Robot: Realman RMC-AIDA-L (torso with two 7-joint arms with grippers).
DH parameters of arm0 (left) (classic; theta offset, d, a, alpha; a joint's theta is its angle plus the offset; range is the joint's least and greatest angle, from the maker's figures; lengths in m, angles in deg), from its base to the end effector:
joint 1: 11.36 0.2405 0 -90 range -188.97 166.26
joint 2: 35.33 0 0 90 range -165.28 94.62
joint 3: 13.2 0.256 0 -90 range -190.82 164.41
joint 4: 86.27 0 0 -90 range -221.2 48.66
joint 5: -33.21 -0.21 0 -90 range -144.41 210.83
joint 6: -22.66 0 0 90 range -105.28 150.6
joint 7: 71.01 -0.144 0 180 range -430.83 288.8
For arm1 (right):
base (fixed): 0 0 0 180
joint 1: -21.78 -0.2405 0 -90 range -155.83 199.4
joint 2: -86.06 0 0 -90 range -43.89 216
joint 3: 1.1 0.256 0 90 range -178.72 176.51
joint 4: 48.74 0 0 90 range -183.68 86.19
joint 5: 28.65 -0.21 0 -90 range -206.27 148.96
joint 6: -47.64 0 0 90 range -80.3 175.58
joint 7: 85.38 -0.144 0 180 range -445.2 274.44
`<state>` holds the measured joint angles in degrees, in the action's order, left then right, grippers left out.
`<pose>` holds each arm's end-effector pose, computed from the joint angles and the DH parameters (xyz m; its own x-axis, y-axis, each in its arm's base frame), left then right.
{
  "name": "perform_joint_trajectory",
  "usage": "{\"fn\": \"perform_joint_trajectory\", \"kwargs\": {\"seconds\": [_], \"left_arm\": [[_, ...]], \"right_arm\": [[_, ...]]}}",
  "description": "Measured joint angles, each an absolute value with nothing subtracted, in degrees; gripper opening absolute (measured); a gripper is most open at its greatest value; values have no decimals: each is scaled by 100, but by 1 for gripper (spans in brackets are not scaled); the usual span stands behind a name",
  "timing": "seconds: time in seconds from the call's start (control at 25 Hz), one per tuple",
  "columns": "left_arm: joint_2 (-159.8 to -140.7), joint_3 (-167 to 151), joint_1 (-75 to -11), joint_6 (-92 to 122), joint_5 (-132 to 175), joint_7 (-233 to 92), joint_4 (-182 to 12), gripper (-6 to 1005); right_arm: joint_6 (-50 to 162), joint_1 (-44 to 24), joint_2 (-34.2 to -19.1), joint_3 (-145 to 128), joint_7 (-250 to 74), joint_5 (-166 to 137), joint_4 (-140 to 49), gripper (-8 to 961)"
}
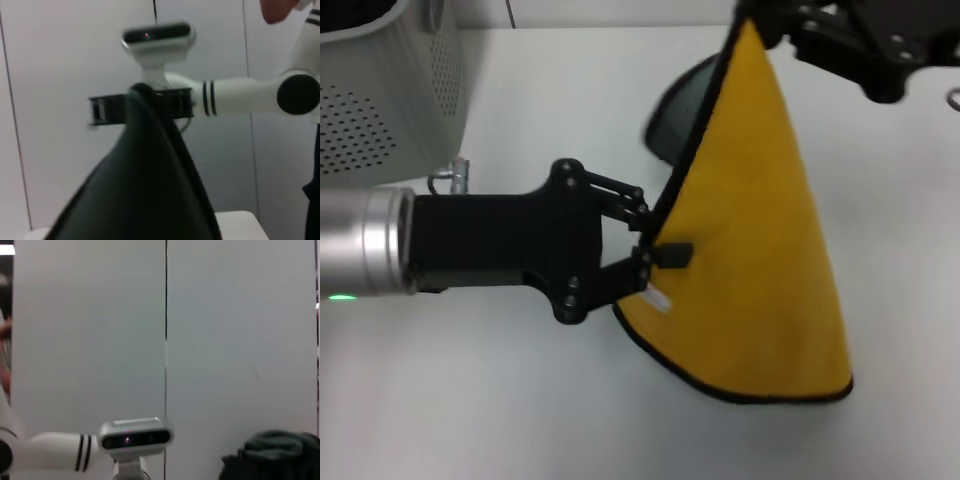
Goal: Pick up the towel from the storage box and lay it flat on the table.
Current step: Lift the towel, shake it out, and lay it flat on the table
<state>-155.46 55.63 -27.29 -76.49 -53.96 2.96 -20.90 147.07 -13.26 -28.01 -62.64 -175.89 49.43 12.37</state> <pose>-0.1803 0.2726 0.0156 0.7808 -0.1104 0.6150 -0.0417 -0.9913 -0.1250 0.0994 0.3410 0.0754 0.6872 0.0853 -0.7215 0.0549 -0.9963 -0.0655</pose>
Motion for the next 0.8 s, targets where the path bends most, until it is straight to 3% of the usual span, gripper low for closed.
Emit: {"fn": "perform_joint_trajectory", "kwargs": {"seconds": [0.32,0.8], "left_arm": [[-15548,5841,-2899,-7366,-5404,268,-2511,191],[-15539,5813,-2967,-7312,-5386,137,-2881,192]], "right_arm": [[14486,-1672,-2761,-6208,-17894,5168,1706,17],[14416,-1574,-2728,-5856,-18058,5111,2400,24]]}}
